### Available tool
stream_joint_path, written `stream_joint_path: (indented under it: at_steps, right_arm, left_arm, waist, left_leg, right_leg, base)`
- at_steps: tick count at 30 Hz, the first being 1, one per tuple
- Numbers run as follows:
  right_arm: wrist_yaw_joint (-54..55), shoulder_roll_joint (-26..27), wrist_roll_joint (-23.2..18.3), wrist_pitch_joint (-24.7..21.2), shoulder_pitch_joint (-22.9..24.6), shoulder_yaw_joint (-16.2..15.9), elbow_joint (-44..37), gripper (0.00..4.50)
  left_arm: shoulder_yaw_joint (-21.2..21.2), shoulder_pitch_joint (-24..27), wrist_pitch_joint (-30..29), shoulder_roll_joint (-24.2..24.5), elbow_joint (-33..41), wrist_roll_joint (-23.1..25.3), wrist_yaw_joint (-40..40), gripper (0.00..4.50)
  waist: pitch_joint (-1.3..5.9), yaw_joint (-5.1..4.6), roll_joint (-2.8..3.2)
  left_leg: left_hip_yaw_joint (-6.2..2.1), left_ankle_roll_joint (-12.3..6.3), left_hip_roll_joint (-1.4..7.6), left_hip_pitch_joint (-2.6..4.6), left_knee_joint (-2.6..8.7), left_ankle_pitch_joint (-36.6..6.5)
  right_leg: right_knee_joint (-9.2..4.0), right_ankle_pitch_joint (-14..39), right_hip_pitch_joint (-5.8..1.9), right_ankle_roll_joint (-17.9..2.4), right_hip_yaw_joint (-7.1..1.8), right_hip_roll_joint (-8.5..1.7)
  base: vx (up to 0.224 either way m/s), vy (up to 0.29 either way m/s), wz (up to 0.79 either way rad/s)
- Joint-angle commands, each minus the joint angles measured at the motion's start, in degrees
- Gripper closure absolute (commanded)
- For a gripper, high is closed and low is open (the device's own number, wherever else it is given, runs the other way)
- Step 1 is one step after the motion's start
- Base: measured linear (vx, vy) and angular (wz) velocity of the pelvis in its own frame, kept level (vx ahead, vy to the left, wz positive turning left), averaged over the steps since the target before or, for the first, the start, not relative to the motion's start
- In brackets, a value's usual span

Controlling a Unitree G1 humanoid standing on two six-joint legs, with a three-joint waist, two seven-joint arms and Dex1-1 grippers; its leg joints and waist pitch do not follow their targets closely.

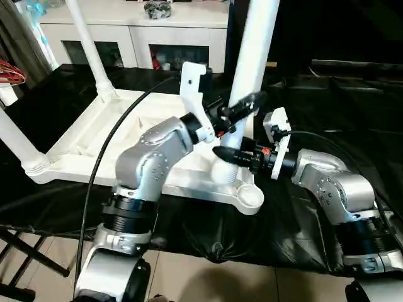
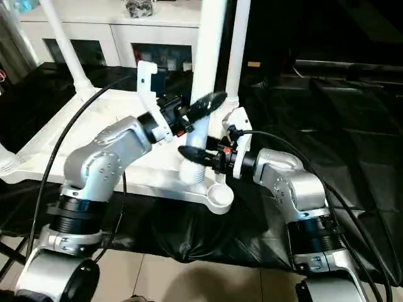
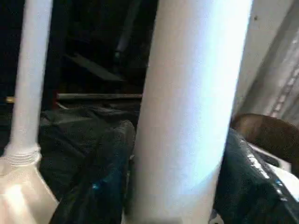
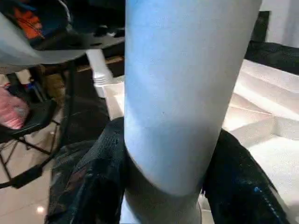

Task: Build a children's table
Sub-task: Pick table leg

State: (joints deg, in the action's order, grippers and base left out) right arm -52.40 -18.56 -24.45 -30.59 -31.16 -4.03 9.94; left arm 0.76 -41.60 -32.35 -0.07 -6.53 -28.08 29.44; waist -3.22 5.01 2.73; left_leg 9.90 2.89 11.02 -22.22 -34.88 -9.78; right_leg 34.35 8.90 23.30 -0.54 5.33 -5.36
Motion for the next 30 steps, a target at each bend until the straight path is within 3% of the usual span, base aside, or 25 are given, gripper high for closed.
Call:
stream_joint_path:
  at_steps: [1,6,13,14,16,18,22,30]
  right_arm:
    - [0.25,0.26,0.22,1.72,0.08,0.76,-1.33,2.64]
    - [1.31,0.37,0.91,1.7,0.7,0.15,-2.4,2.64]
    - [1.51,-0.07,1.3,1.35,1.04,-0.49,-2.71,2.64]
    - [0.89,-0.28,0.96,0.62,1.01,-0.71,-2.6,2.64]
    - [0.63,-0.34,0.8,0.31,0.99,-0.79,-2.56,2.64]
    - [-0.22,-0.9,0.84,-0.63,0.58,-1.3,-1.72,2.08]
    - [0.11,-1.51,1.74,-2.71,-1.09,-2.11,0.42,1.79]
    - [-1.91,-2.8,2.27,-3.63,-1.97,-3.94,1.06,1.77]
  left_arm:
    - [-1.19,-0.87,0.68,0.17,-0.27,1.05,-2.52,2.33]
    - [-1.89,-0.35,1.17,-0.84,-0.31,1.75,-5.73,2.51]
    - [-1.35,-0.56,1.33,-1.0,-0.22,2.25,-5.78,2.6]
    - [-1.24,-0.61,1.49,-1.0,-0.22,2.33,-5.8,2.6]
    - [-1.22,-0.63,1.56,-1.01,-0.22,2.37,-5.85,2.6]
    - [-1.14,-0.82,1.99,-0.97,-0.4,2.53,-5.93,2.61]
    - [0.37,-0.21,2.65,-0.91,0.93,3.12,-5.07,2.63]
    - [1.56,0.24,2.57,-0.23,1.83,3.7,-3.27,2.65]
  waist:
    - [4.51,-0.14,-0.61]
    - [4.58,-0.17,-0.32]
    - [4.5,-0.22,-0.35]
    - [4.49,-0.29,-0.75]
    - [4.52,-0.18,-0.54]
    - [4.51,-0.18,-0.55]
    - [4.48,-0.27,-0.87]
    - [4.48,-0.06,-1.21]
  left_leg:
    - [-0.47,-1.92,1.48,0.7,3.82,-11.76]
    - [-0.5,-2.03,1.51,0.78,3.78,-11.73]
    - [-0.52,-1.98,1.51,0.76,3.86,-12.4]
    - [-0.45,-2.01,1.51,0.77,3.84,-12.42]
    - [-0.51,-2.07,1.52,0.73,3.83,-12.06]
    - [-0.49,-2.27,1.54,0.72,3.81,-11.77]
    - [-0.45,-2.49,1.49,0.65,3.76,-11.39]
    - [-0.41,-2.6,1.59,0.66,3.74,-10.76]
  right_leg:
    - [-4.48,16.59,-3.41,-9.13,-2.2,-2.55]
    - [-4.4,15.3,-3.36,-9.58,-2.18,-2.5]
    - [-4.52,15.98,-3.37,-9.46,-2.16,-2.52]
    - [-4.6,16.15,-3.34,-9.4,-2.18,-2.5]
    - [-4.47,15.95,-3.41,-9.5,-2.21,-2.55]
    - [-4.48,15.89,-3.36,-9.5,-2.21,-2.57]
    - [-4.49,16.2,-3.38,-9.42,-2.23,-2.58]
    - [-4.33,16.25,-3.33,-9.48,-2.33,-2.7]
  base:
    - [0.0,0.0,0.0]
    - [0.0,0.0,0.0]
    - [0.0,0.0,0.0]
    - [0.0,0.0,0.0]
    - [0.0,0.0,0.0]
    - [0.0,0.0,0.0]
    - [0.0,0.0,0.0]
    - [0.0,0.0,0.0]
